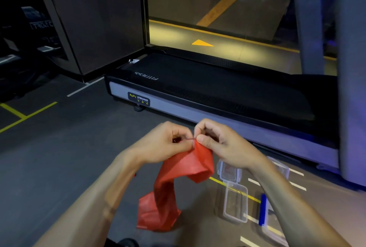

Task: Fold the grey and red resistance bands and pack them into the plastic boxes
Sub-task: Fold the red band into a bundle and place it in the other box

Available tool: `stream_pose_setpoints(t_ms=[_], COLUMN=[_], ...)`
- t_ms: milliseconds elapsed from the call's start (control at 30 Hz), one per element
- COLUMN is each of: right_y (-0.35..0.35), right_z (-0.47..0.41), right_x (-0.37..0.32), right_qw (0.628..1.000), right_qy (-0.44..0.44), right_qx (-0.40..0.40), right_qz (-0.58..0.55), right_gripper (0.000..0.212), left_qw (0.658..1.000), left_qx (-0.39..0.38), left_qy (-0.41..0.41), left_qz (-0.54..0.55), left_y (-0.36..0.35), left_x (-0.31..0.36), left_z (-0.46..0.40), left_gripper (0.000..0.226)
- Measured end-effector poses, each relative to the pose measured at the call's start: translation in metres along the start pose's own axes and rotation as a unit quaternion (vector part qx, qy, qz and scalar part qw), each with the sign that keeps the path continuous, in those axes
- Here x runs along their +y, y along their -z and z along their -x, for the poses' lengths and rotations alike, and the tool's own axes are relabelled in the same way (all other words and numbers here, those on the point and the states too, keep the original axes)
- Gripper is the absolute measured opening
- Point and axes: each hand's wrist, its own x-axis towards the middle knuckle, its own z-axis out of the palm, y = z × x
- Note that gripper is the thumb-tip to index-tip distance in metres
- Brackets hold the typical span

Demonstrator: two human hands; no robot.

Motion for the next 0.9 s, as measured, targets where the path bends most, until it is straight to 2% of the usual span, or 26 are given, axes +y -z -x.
stream_pose_setpoints(t_ms=[133,233,367,500,733,900], right_y=[0.016,0.025,0.032,0.034,0.038,0.038], right_z=[0.000,0.001,0.002,0.004,0.008,0.012], right_x=[-0.009,-0.012,-0.008,-0.005,-0.004,0.000], right_qw=[0.998,0.997,0.996,0.996,0.996,0.997], right_qy=[0.010,0.011,0.005,0.000,-0.004,-0.005], right_qx=[0.005,0.008,0.017,0.026,0.047,0.060], right_qz=[0.060,0.071,0.085,0.087,0.073,0.057], right_gripper=[0.010,0.014,0.015,0.018,0.020,0.019], left_qw=[0.989,0.986,0.992,0.992,0.993,0.994], left_qx=[-0.086,-0.116,-0.078,-0.054,-0.012,0.018], left_qy=[0.045,0.062,0.074,0.072,0.051,0.032], left_qz=[0.108,0.098,0.072,0.084,0.109,0.107], left_y=[0.002,0.003,0.003,0.003,0.001,0.003], left_x=[-0.003,-0.006,-0.012,-0.011,-0.011,-0.012], left_z=[0.001,0.003,0.001,-0.001,-0.003,-0.004], left_gripper=[0.011,0.014,0.019,0.008,0.005,0.015])
